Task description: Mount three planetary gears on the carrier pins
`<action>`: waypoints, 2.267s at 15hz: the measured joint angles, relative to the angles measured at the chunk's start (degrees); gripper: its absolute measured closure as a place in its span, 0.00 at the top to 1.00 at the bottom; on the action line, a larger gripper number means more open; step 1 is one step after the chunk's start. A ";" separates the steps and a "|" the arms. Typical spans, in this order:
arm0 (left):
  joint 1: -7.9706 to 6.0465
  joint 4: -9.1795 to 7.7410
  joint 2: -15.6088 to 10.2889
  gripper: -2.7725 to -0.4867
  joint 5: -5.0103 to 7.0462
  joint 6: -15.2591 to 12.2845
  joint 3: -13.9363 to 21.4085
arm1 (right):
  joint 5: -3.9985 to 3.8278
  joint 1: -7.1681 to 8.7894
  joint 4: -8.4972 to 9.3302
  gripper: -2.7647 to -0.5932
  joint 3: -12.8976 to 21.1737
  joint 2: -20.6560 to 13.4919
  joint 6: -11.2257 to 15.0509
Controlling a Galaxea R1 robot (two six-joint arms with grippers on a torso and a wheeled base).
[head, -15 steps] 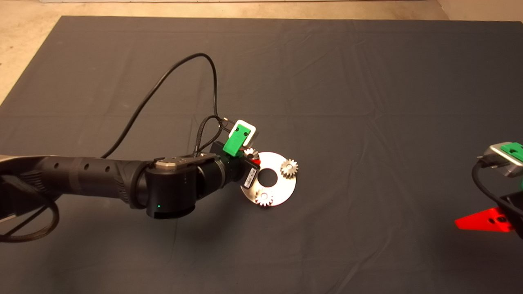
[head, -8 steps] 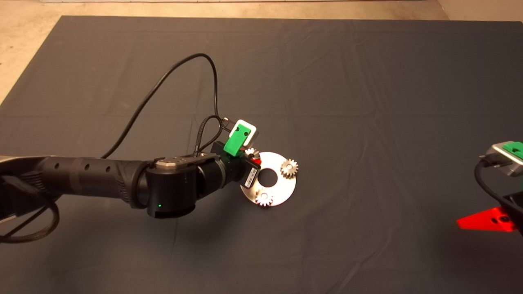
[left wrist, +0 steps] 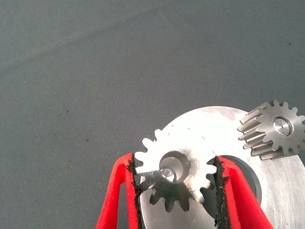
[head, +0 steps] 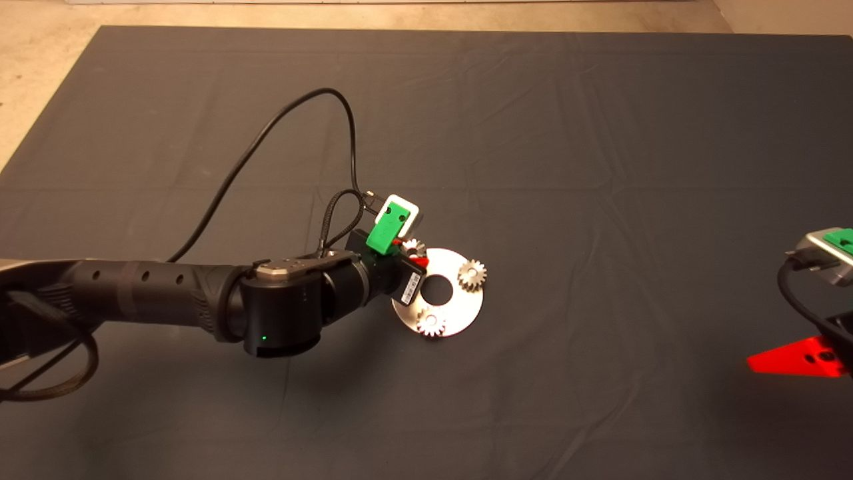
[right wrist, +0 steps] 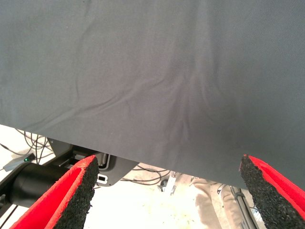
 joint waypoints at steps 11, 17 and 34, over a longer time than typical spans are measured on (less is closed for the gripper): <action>0.01 0.30 -1.08 0.05 -0.47 1.28 0.02 | 0.45 0.00 0.00 0.74 0.00 0.02 -0.06; 0.03 0.31 -1.45 0.05 -0.73 1.28 0.02 | 2.15 0.00 0.00 0.74 0.00 0.02 -0.63; 0.95 1.43 -1.79 0.05 -0.82 1.23 0.55 | 2.62 0.01 0.00 0.74 0.00 0.02 -0.63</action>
